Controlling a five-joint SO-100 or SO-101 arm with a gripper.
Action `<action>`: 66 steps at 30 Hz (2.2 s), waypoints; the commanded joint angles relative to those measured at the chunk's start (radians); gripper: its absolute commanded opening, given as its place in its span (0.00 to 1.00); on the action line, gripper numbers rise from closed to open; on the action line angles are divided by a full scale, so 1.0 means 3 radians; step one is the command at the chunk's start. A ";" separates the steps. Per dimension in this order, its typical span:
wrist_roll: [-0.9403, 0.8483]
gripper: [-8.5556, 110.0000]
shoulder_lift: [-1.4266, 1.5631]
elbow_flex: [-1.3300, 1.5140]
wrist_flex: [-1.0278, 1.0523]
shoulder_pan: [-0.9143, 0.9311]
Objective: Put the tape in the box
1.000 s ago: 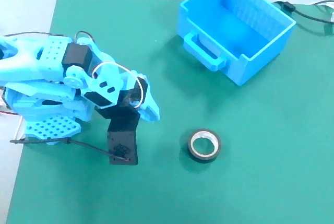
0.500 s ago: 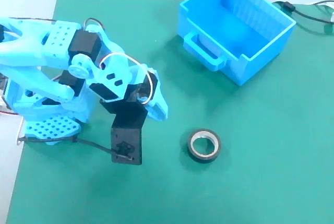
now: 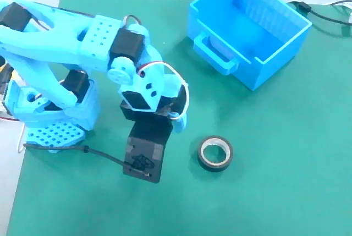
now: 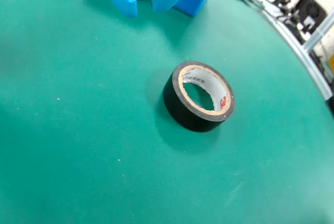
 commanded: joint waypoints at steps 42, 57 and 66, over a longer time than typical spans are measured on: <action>-0.0169 0.29 -0.2296 -0.1565 0.0215 -0.0164; -0.0256 0.29 -0.2823 -0.1698 -0.0061 -0.0210; -0.0256 0.29 -0.3012 -0.1698 -0.0138 -0.0220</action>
